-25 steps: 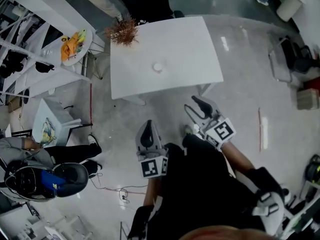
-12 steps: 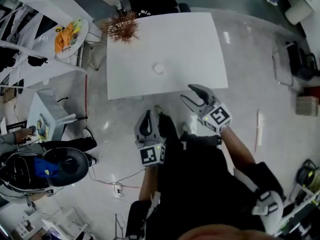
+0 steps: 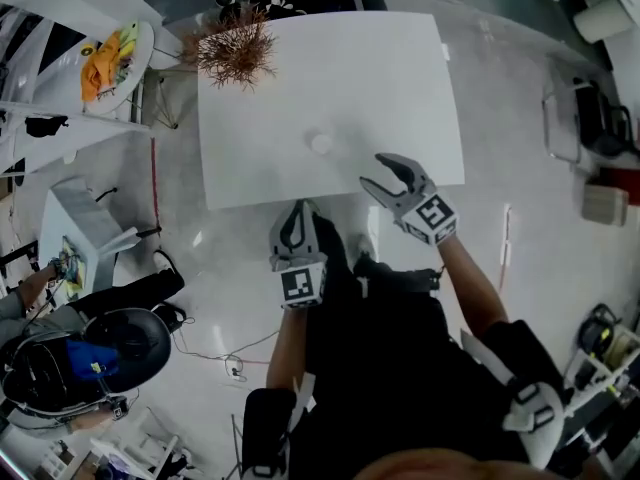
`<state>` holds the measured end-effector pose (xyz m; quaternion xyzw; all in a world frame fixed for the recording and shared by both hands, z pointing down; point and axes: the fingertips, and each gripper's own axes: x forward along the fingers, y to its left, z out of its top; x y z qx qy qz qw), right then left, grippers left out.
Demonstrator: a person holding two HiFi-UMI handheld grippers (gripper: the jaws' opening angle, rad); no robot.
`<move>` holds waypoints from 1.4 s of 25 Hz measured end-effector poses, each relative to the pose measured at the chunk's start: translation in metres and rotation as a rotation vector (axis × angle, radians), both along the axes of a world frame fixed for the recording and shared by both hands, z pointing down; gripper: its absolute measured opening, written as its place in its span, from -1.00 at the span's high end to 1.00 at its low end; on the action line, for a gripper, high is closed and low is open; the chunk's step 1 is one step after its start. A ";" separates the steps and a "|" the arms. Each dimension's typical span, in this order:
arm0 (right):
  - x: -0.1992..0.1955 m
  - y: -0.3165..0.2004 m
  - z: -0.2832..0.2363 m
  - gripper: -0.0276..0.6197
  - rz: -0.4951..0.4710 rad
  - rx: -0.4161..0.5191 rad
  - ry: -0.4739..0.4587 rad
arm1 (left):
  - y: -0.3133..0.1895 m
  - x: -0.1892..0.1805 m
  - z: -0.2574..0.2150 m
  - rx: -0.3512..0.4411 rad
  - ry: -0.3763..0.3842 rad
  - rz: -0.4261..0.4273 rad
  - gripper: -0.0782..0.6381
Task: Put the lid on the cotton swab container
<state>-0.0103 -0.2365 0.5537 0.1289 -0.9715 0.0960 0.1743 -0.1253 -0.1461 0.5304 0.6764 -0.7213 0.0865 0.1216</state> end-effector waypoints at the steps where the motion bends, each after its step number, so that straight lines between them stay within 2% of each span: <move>1: -0.005 -0.009 0.006 0.30 -0.002 0.000 0.015 | -0.008 -0.004 0.009 -0.012 -0.002 0.015 0.76; 6: -0.021 -0.041 0.047 0.26 -0.030 0.009 0.099 | -0.040 -0.018 0.065 -0.086 0.018 0.089 0.74; 9: -0.024 -0.052 0.079 0.19 -0.069 0.005 0.157 | -0.054 -0.014 0.110 -0.138 0.019 0.188 0.47; 13: -0.029 -0.062 0.113 0.17 -0.128 0.014 0.220 | -0.069 -0.017 0.154 -0.185 0.005 0.281 0.28; 16: -0.035 -0.071 0.127 0.17 -0.158 0.022 0.231 | -0.084 -0.017 0.175 -0.217 -0.046 0.347 0.18; 20: -0.042 -0.079 0.145 0.17 -0.228 0.090 0.285 | -0.103 -0.015 0.203 -0.256 -0.109 0.421 0.11; 24: -0.046 -0.078 0.156 0.17 -0.306 0.133 0.333 | -0.120 -0.010 0.217 -0.286 -0.140 0.501 0.08; 28: -0.055 -0.081 0.160 0.17 -0.344 0.161 0.346 | -0.131 -0.006 0.223 -0.292 -0.174 0.572 0.08; 32: -0.059 -0.084 0.157 0.17 -0.348 0.187 0.333 | -0.137 -0.003 0.224 -0.284 -0.217 0.598 0.08; 35: -0.061 -0.082 0.154 0.18 -0.361 0.190 0.326 | -0.139 -0.002 0.224 -0.281 -0.223 0.604 0.14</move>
